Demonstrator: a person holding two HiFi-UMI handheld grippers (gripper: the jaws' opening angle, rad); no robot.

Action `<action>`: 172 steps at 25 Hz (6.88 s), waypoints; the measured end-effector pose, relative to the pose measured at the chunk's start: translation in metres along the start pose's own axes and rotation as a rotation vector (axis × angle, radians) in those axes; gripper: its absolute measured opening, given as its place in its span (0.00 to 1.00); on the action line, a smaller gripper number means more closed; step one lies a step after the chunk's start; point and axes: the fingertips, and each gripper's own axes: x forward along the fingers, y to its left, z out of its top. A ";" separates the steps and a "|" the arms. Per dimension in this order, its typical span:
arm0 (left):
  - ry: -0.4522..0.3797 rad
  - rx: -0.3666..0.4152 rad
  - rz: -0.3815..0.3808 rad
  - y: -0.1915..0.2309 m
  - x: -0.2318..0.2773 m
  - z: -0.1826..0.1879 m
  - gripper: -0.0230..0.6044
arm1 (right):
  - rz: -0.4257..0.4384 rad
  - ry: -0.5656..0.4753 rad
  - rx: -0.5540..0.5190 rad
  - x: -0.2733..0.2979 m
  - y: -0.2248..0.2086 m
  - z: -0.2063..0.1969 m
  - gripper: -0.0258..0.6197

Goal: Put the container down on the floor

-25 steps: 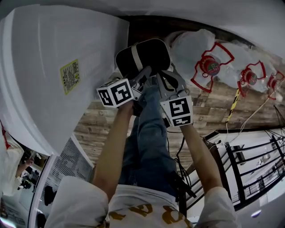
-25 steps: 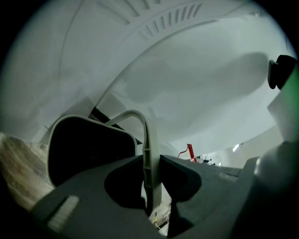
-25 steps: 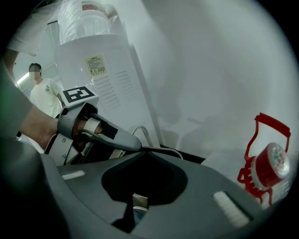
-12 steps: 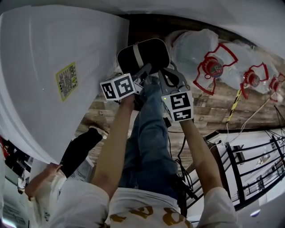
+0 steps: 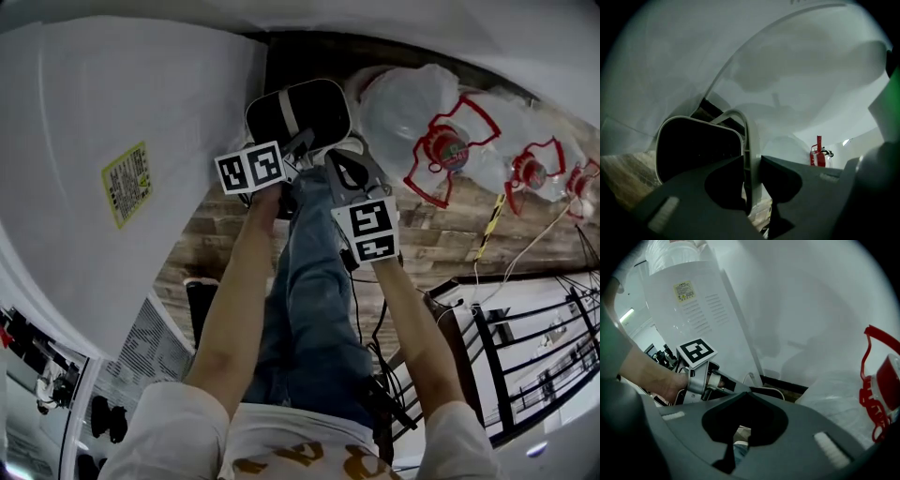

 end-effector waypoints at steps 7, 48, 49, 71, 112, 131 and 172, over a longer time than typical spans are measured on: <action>0.048 0.038 0.047 0.022 0.018 0.006 0.16 | -0.034 0.002 0.043 0.003 -0.014 0.000 0.09; 0.052 0.126 0.531 0.102 -0.007 0.002 0.30 | -0.067 -0.002 0.002 -0.012 -0.016 0.001 0.09; 0.054 0.134 0.551 0.105 -0.010 0.000 0.30 | -0.068 -0.001 0.000 -0.014 -0.016 0.000 0.09; -0.109 0.136 0.616 0.084 -0.050 0.036 0.25 | -0.099 -0.014 -0.037 -0.043 -0.020 0.002 0.08; -0.330 0.547 0.284 -0.179 -0.198 0.064 0.04 | -0.147 -0.204 -0.126 -0.199 0.033 0.125 0.08; -0.538 0.635 0.073 -0.320 -0.328 0.071 0.04 | -0.293 -0.355 -0.221 -0.339 0.072 0.206 0.08; -0.707 0.739 -0.009 -0.374 -0.468 0.029 0.04 | -0.289 -0.509 -0.129 -0.410 0.159 0.197 0.08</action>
